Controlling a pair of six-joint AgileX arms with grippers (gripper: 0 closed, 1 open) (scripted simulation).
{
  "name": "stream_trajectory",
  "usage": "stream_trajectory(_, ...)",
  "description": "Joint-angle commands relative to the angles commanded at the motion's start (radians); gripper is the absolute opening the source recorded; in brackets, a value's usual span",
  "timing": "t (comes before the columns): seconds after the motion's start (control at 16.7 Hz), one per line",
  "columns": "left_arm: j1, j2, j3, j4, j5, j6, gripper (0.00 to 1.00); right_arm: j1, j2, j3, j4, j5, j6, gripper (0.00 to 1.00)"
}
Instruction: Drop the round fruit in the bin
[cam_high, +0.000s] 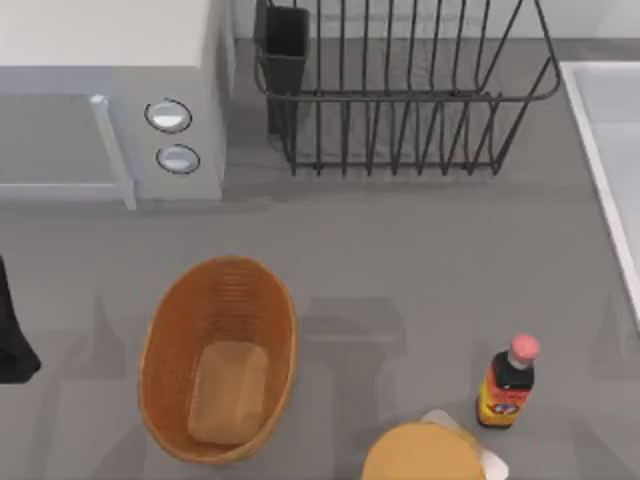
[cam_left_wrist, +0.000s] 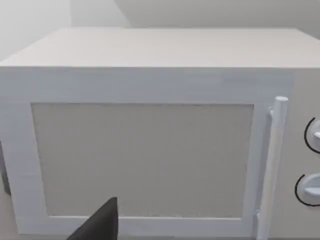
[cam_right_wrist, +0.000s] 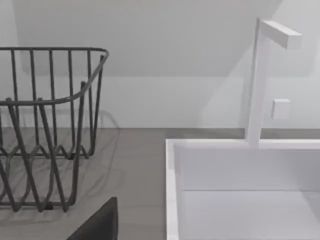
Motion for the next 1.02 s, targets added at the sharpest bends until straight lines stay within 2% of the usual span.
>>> stream_trajectory(0.24, 0.009, 0.032, 0.030, -0.023, 0.004, 0.020, 1.00, 0.000, 0.000, 0.000, 0.000, 0.000, 0.000, 1.00)
stream_trajectory(0.48, 0.057, 0.223, 0.193, -0.142, 0.028, 0.127, 1.00, 0.000, 0.000, 0.000, 0.000, 0.000, 0.000, 1.00)
stream_trajectory(0.72, 0.133, 0.569, 0.435, -0.325, 0.063, 0.289, 1.00, 0.000, 0.000, 0.000, 0.000, 0.000, 0.000, 1.00)
stream_trajectory(1.02, 0.243, 1.104, 0.773, -0.585, 0.111, 0.516, 1.00, 0.000, 0.000, 0.000, 0.000, 0.000, 0.000, 1.00)
